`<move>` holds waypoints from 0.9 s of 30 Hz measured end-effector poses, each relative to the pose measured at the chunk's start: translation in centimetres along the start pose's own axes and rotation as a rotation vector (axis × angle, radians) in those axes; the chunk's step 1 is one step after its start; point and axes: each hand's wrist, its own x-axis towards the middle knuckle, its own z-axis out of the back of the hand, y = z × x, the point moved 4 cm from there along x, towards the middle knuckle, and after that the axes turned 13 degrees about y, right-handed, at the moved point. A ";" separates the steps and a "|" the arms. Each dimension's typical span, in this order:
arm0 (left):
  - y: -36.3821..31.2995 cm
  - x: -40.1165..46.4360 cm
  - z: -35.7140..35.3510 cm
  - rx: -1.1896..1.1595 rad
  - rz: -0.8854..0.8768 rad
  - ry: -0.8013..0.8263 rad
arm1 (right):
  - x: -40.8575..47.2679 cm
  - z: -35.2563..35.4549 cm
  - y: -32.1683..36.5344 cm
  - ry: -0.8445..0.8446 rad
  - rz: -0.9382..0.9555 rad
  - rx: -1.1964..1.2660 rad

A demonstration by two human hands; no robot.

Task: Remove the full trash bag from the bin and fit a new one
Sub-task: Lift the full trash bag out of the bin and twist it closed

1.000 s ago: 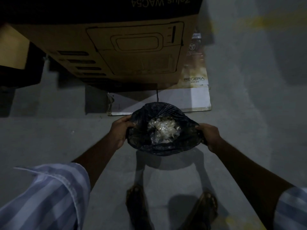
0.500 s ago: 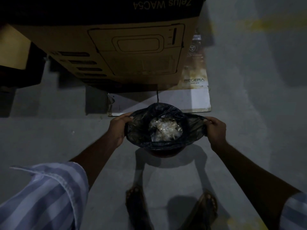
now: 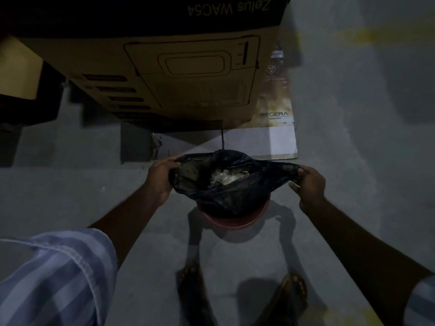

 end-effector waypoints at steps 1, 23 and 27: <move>-0.1 -0.1 -0.1 0.006 -0.006 0.014 | 0.0 0.0 -0.1 -0.002 -0.027 0.055; -1.8 -2.3 0.2 -0.248 0.000 -0.111 | 0.6 2.3 0.9 0.067 0.064 -0.184; -1.3 -2.1 0.7 -0.014 0.038 -0.251 | 0.6 3.0 0.8 0.046 0.133 -0.309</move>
